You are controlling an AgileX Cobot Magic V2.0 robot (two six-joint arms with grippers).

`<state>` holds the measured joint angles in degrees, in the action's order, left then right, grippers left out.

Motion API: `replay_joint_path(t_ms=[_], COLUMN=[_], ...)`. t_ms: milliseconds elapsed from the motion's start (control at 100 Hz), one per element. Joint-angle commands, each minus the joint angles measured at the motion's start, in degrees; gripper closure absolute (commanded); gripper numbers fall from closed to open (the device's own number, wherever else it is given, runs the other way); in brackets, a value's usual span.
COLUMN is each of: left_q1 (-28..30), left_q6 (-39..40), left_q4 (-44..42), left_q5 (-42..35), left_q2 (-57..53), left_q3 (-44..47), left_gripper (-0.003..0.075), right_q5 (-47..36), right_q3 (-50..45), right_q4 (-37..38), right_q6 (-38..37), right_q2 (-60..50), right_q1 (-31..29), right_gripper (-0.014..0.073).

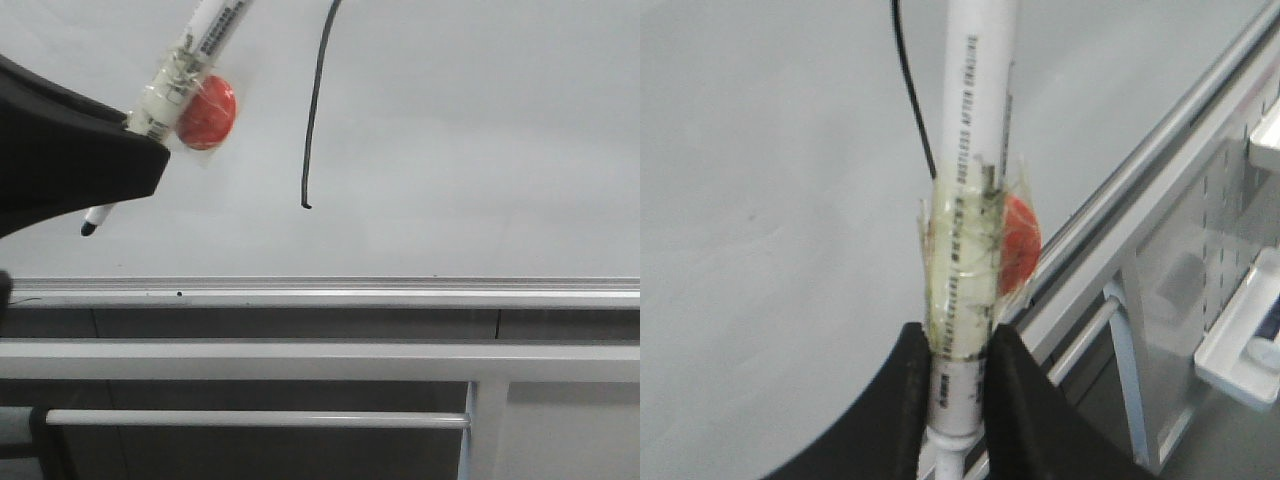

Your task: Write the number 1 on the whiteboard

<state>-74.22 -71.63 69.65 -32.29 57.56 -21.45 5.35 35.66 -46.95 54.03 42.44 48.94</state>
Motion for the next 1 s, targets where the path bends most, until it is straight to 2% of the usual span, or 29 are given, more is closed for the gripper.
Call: replay_joint_path(t_ms=[0, 190, 240, 350, 420, 550, 610, 720, 810, 990], left_q1=[-0.34, -0.5, -1.24, -5.32, -9.08, -16.77, -19.44, -20.91, -19.1, -14.92], left_q6=[12.25, 34.28, 37.77, 39.35, 40.04, 43.42, 43.42, 44.77, 45.49, 48.01], left_q4=[-6.36, -17.52, -18.79, -19.2, -16.74, -4.59, -3.32, 0.51, 3.46, 0.61], left_q5=[-7.62, -19.4, -21.5, -27.63, -35.0, -47.03, -47.04, -47.04, -47.04, -47.04], left_q2=[0.03, 3.76, 5.62, 10.46, 13.49, 18.34, 19.81, 21.1, 21.1, 21.1], left_q3=[-0.04, 4.03, 4.82, 5.14, 5.14, 5.14, 5.14, 4.68, 4.68, 4.4], left_gripper=[0.0741, 0.0741, 0.0741, 0.0741, 0.0741, 0.0741, 0.0741, 0.0741, 0.0741, 0.0741], right_q5=[-2.96, -3.88, -4.36, -5.01, -5.35, -5.35, -5.35, -5.35, -5.65, -5.87], right_q3=[0.93, -3.07, -4.14, -4.89, -4.97, -5.27, -5.27, -5.27, -5.27, -5.27], right_q4=[0.75, 1.88, 1.88, 1.88, 1.88, 1.96, 1.96, 1.96, 2.01, 2.3], right_q6=[1.11, 1.26, 1.26, 1.26, 1.26, 1.26, 1.26, 1.26, 1.26, 1.26], right_q2=[-2.51, -5.97, -6.61, -7.32, -7.32, -7.32, -7.32, -7.32, -7.32, -7.32], right_q1=[-0.23, -0.23, -0.23, -0.23, -0.23, -0.23, -0.23, -0.23, -0.23, -0.23], right_gripper=[0.0657, 0.0657, 0.0657, 0.0657, 0.0657, 0.0657, 0.0657, 0.0657, 0.0657, 0.0657])
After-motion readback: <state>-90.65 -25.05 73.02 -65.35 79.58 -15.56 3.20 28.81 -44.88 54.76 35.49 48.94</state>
